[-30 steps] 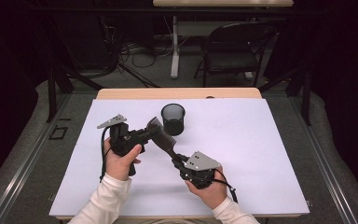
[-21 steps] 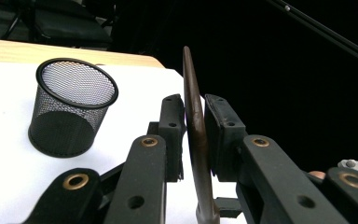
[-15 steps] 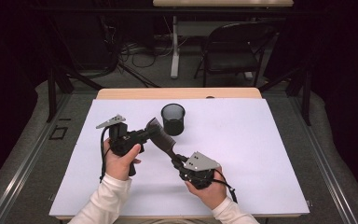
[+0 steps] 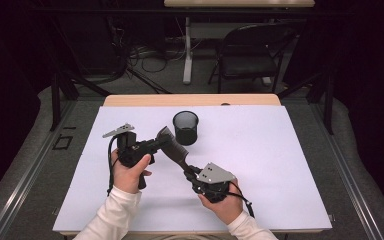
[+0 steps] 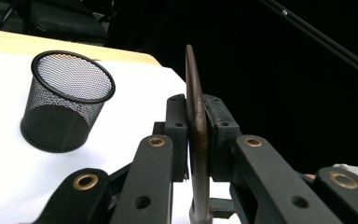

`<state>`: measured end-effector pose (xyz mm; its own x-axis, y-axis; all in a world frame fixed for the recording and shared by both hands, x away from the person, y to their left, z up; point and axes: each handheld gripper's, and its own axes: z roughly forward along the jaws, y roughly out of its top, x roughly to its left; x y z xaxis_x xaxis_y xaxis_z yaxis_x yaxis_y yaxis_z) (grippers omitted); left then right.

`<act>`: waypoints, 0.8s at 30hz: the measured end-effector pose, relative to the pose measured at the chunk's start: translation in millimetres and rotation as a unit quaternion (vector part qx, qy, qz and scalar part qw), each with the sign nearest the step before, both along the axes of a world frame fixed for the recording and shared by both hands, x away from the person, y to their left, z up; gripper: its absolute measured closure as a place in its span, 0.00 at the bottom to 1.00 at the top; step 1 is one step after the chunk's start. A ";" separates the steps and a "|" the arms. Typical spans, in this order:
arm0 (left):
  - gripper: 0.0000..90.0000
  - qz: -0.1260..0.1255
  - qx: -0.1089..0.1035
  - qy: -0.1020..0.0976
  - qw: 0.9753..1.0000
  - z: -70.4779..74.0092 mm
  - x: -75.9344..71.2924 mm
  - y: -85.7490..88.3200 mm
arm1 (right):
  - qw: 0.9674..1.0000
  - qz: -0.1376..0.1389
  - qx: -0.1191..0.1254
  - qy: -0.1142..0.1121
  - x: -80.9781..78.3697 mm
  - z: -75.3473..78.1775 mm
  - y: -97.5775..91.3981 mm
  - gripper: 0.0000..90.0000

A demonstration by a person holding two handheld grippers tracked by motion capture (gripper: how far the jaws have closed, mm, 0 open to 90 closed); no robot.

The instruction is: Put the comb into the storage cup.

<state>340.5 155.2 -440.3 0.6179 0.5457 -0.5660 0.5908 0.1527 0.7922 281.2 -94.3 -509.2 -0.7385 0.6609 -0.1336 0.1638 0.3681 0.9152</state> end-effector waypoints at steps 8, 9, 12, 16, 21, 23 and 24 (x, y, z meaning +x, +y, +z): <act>0.92 -0.002 -0.016 0.017 1.000 -3.2 2.2 1.6 | 1.000 -0.001 -0.004 0.000 0.6 -1.2 0.4 0.81; 0.92 -0.002 -0.017 0.018 1.000 -3.2 2.2 1.4 | 1.000 -0.001 -0.004 0.000 0.6 -1.4 0.5 0.81; 0.92 -0.003 -0.020 0.021 1.000 -3.4 2.3 1.7 | 1.000 -0.001 -0.004 0.000 0.7 -1.6 0.4 0.81; 0.93 -0.005 -0.026 0.025 0.999 -4.0 2.7 2.3 | 1.000 0.000 -0.004 -0.001 0.6 -1.7 0.4 0.81; 0.93 -0.007 -0.037 0.032 0.999 -5.4 3.7 3.7 | 1.000 0.001 -0.003 0.000 0.6 -1.9 0.6 0.81; 0.93 -0.007 -0.041 0.035 0.999 -6.0 4.0 3.9 | 1.000 0.001 -0.002 0.000 0.8 -1.9 0.5 0.81; 0.93 -0.008 -0.041 0.035 0.999 -6.3 4.1 4.0 | 1.000 0.001 -0.002 0.000 1.0 -2.0 0.5 0.81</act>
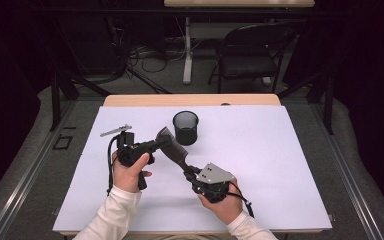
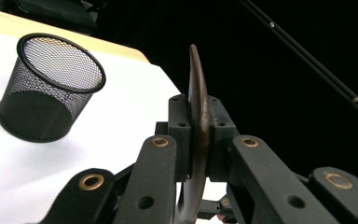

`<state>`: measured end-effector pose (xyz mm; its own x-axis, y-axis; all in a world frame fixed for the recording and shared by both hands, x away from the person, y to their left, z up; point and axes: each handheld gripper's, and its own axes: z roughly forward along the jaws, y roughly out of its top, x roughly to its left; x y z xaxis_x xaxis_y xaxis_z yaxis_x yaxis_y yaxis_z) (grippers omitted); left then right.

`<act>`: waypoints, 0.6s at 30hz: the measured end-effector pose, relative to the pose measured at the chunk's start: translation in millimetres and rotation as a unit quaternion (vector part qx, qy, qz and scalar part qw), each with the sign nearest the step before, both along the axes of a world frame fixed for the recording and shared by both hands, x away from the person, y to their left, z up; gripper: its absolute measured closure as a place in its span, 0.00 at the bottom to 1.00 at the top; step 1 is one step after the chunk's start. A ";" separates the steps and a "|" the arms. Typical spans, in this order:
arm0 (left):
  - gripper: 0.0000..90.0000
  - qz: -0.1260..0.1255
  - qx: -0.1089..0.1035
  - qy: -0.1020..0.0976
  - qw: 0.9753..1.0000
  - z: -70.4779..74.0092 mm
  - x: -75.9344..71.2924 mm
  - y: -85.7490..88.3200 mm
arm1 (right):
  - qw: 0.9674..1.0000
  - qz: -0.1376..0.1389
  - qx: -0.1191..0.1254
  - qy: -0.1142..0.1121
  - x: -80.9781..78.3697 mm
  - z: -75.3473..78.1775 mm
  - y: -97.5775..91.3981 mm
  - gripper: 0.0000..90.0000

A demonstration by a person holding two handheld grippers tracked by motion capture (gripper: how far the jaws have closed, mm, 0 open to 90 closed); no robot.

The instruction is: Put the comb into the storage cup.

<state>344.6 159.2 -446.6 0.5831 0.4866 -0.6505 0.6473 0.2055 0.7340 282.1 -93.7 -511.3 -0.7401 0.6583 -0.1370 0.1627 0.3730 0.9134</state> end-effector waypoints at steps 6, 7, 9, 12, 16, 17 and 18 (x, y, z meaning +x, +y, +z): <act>0.93 0.000 -0.002 -0.003 1.000 -0.2 -0.4 -0.3 | 1.000 0.001 0.002 0.003 0.5 -0.5 0.1 0.81; 0.93 0.000 -0.002 -0.003 1.000 -0.2 -0.5 -0.3 | 1.000 0.001 0.002 0.002 0.5 -0.6 0.1 0.81; 0.93 -0.001 -0.001 -0.005 1.000 -0.1 -0.5 -0.1 | 1.000 0.001 0.003 0.002 0.2 -0.4 0.2 0.81; 0.93 -0.001 -0.002 -0.006 1.000 0.0 -0.8 -0.2 | 1.000 0.001 0.003 0.001 0.1 -0.5 0.2 0.81; 0.93 0.000 -0.002 -0.006 1.000 0.1 -1.0 -0.2 | 1.000 0.002 0.004 0.002 0.2 -0.7 0.5 0.81; 0.93 0.000 -0.002 -0.006 1.000 0.1 -1.0 -0.3 | 1.000 0.001 0.005 0.002 0.3 -0.7 0.5 0.81; 0.93 0.000 -0.002 -0.006 1.000 0.0 -1.0 -0.3 | 1.000 0.002 0.004 0.003 0.4 -0.8 0.4 0.81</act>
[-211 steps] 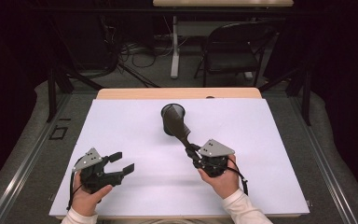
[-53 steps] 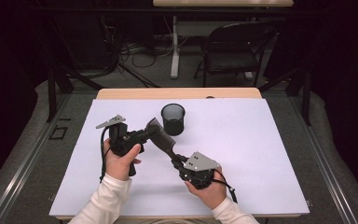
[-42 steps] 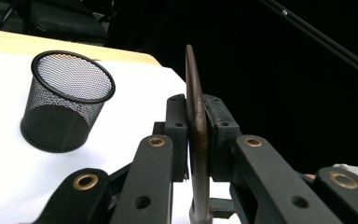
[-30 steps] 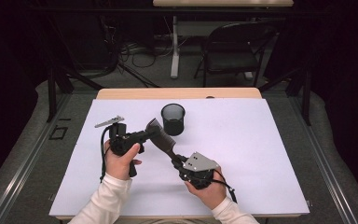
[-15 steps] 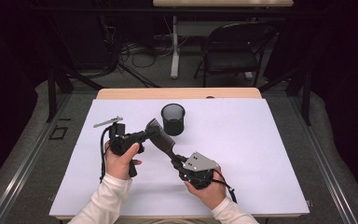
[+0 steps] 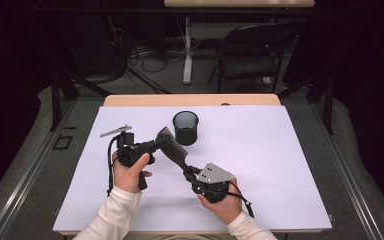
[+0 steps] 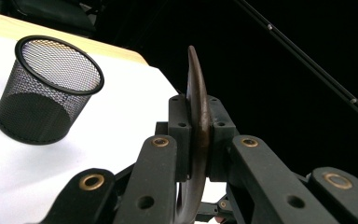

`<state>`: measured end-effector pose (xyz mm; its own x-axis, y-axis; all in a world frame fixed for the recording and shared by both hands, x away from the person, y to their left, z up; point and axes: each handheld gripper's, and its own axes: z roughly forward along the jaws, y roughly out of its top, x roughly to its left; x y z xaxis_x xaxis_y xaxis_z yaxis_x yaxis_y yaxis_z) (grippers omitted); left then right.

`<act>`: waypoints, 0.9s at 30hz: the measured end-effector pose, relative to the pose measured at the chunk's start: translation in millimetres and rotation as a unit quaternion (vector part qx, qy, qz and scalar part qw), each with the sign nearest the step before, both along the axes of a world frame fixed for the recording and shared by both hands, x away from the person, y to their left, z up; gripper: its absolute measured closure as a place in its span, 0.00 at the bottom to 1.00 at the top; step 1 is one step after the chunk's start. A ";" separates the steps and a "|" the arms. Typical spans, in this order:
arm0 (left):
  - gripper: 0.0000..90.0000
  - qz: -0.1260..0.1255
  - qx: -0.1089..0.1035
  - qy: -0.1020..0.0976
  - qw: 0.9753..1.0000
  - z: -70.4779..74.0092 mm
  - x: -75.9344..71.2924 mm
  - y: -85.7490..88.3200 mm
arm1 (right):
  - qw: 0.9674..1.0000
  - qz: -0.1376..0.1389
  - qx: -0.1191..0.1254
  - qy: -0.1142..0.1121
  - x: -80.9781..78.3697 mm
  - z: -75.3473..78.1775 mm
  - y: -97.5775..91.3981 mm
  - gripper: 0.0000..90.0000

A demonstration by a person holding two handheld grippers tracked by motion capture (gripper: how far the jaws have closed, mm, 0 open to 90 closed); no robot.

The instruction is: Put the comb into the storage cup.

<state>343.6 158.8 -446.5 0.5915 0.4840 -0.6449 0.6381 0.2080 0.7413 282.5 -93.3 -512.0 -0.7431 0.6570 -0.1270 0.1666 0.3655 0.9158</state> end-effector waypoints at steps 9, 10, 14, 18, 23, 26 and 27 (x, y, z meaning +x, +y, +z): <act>0.93 0.000 0.000 0.000 1.000 -0.6 0.0 -0.6 | 1.000 0.001 0.001 0.006 0.7 -0.5 0.1 0.81; 0.93 0.000 -0.001 0.000 1.000 -0.7 0.0 -0.7 | 1.000 0.001 0.001 0.006 0.7 -0.5 0.1 0.80; 0.93 0.001 0.001 0.000 1.000 -0.8 -0.1 -0.8 | 1.000 0.001 0.002 0.007 1.1 -0.6 -0.1 0.80; 0.93 0.000 0.002 0.002 1.000 -1.3 0.0 -1.0 | 1.000 0.002 0.002 0.009 1.4 -0.8 -0.2 0.78; 0.93 0.001 0.001 0.001 1.000 -1.5 0.0 -1.0 | 1.000 0.003 0.004 0.011 2.0 -1.2 -0.2 0.76; 0.93 0.002 0.000 0.000 1.000 -1.2 0.0 -0.1 | 1.000 0.004 0.005 0.011 2.1 -1.1 -0.3 0.74; 0.93 0.003 -0.001 -0.001 1.000 -1.0 0.1 0.4 | 1.000 0.004 0.006 0.011 2.0 -0.9 -0.4 0.73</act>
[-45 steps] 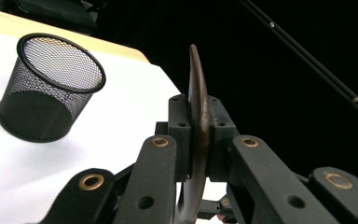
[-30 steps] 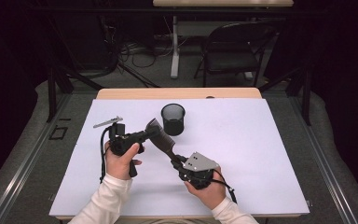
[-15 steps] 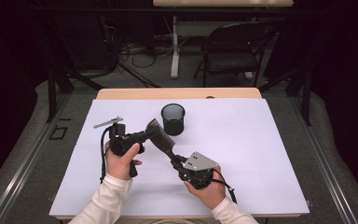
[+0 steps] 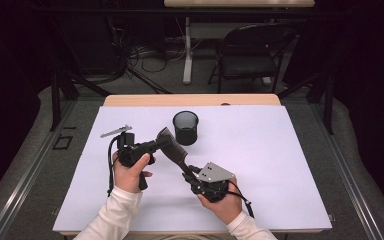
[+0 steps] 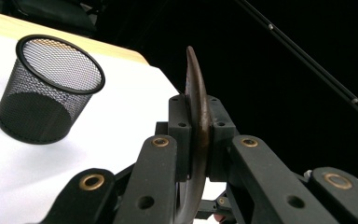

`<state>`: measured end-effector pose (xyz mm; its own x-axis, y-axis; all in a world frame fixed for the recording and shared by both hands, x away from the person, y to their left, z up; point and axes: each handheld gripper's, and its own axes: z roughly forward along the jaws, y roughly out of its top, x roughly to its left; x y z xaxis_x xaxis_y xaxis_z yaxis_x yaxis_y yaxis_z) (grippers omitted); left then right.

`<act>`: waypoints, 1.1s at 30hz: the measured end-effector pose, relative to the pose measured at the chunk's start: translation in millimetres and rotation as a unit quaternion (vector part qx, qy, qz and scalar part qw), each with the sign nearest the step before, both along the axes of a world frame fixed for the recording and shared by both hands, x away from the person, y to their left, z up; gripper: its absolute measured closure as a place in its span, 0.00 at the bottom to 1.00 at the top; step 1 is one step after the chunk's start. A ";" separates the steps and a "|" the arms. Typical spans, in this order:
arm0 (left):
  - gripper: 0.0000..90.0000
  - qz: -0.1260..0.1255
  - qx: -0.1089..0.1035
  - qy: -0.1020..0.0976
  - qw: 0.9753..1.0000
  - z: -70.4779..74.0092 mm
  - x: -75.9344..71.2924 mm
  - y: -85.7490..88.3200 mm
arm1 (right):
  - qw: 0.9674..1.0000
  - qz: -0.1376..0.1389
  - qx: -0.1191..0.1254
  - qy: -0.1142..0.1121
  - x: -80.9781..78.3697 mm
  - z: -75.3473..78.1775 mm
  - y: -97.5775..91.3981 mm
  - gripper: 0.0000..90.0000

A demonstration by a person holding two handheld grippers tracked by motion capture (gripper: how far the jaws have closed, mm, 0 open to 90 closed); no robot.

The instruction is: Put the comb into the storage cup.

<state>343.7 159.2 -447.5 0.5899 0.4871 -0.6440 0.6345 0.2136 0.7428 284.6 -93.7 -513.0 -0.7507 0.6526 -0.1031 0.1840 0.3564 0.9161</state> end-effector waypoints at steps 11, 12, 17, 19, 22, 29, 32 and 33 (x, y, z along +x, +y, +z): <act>0.93 0.015 0.002 -0.013 1.000 3.6 0.0 6.8 | 1.000 0.002 0.008 -0.005 1.4 3.8 -2.6 0.63; 0.93 0.017 0.003 -0.015 1.000 4.1 -0.2 6.9 | 1.000 0.003 0.008 -0.004 1.8 4.2 -3.1 0.63; 0.93 0.021 0.016 -0.028 0.999 7.0 -1.6 8.1 | 1.000 0.002 0.007 -0.001 3.3 4.7 -4.3 0.61; 0.93 0.023 0.019 -0.033 0.999 8.0 -2.2 8.5 | 1.000 0.003 0.006 0.001 3.6 5.2 -4.7 0.61; 0.93 0.025 0.021 -0.038 0.999 9.7 -3.0 8.9 | 1.000 0.003 0.006 0.000 3.9 6.0 -5.4 0.60; 0.93 0.026 0.027 -0.048 0.998 13.0 -4.7 10.1 | 1.000 0.002 0.008 -0.002 4.5 8.4 -7.9 0.60; 0.93 0.031 0.028 -0.053 0.998 14.2 -5.7 10.2 | 1.000 0.000 0.009 -0.002 4.8 8.8 -8.9 0.60; 0.93 0.031 0.030 -0.054 0.998 14.6 -5.9 10.7 | 1.000 0.000 0.008 -0.002 5.1 9.0 -9.4 0.60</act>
